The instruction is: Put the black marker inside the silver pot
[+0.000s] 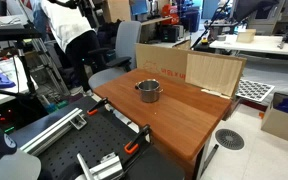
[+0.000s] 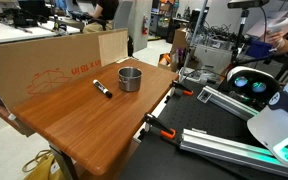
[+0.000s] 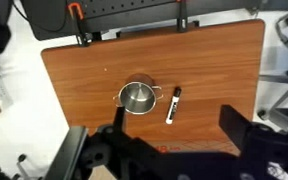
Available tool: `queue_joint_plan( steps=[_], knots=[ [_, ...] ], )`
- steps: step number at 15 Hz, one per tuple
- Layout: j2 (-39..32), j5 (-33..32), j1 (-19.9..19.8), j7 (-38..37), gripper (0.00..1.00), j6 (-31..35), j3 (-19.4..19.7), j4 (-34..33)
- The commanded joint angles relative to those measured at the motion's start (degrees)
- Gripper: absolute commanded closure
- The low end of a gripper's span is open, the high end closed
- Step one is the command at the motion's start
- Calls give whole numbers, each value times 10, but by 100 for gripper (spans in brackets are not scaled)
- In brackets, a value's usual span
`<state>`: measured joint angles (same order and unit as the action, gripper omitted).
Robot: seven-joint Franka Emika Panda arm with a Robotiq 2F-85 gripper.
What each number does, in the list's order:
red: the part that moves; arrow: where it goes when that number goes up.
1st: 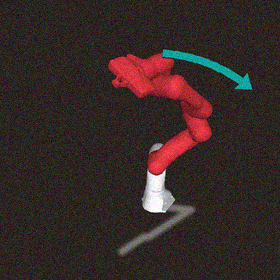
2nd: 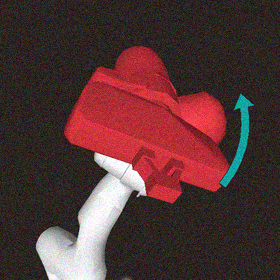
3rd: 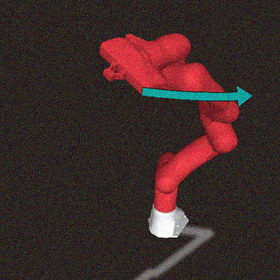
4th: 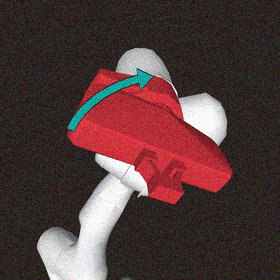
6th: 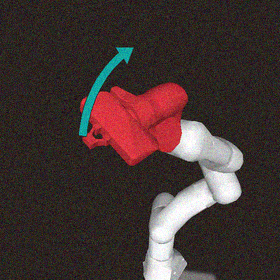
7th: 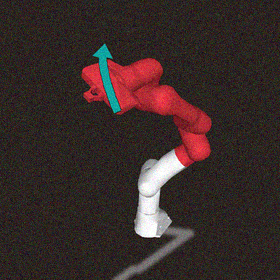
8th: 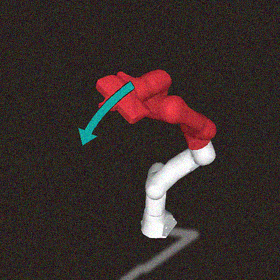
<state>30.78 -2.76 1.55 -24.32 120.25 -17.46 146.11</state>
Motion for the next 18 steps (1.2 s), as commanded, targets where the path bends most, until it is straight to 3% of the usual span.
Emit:
queue_joint_plan(
  steps=[1,14,18],
  knots=[
    [-2,-6,11,-5,0,-2,10,-1],
    [-2,-6,11,-5,0,-2,10,-1],
    [-22,8,15,23,0,5,32,-8]
  ],
)
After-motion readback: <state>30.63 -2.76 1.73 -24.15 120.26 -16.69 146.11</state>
